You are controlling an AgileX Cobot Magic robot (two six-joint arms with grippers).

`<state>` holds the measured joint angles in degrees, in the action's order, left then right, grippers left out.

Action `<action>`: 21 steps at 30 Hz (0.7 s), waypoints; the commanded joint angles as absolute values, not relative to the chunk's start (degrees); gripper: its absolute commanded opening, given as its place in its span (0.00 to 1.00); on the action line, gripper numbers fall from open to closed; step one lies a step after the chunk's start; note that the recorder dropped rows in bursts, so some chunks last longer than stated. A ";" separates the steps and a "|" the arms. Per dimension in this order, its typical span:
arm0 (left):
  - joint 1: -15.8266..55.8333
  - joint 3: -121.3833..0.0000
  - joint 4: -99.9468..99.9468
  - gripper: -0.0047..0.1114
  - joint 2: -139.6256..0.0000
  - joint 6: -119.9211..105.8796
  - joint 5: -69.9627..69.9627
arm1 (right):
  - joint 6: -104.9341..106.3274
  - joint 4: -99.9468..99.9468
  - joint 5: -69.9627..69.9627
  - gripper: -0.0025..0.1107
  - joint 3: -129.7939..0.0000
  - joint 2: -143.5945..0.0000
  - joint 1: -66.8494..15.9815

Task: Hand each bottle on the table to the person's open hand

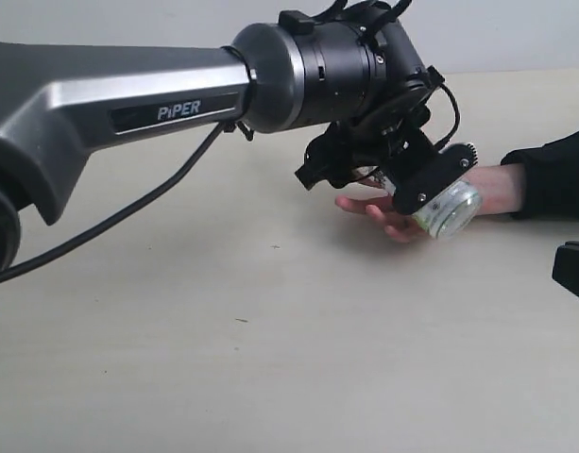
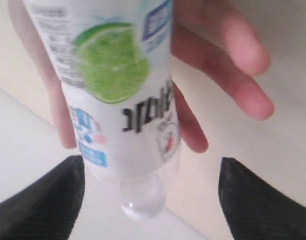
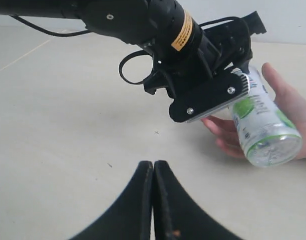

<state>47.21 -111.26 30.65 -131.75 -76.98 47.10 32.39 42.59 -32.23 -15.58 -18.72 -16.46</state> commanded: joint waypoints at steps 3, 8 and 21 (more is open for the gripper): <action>47.87 -111.45 32.79 0.66 -127.12 -63.79 48.40 | 32.52 42.60 -31.59 0.02 -15.35 -18.49 -16.30; 47.87 -111.45 33.75 0.66 -124.05 -52.70 53.21 | 32.52 42.60 -31.59 0.02 -15.35 -18.49 -16.30; 44.89 -111.45 44.47 0.04 -121.59 -8.05 68.11 | 32.52 42.60 -31.59 0.02 -15.35 -18.49 -16.30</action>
<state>46.48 -111.26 44.83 -123.15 -15.65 66.60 32.39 42.59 -32.23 -15.58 -18.72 -16.46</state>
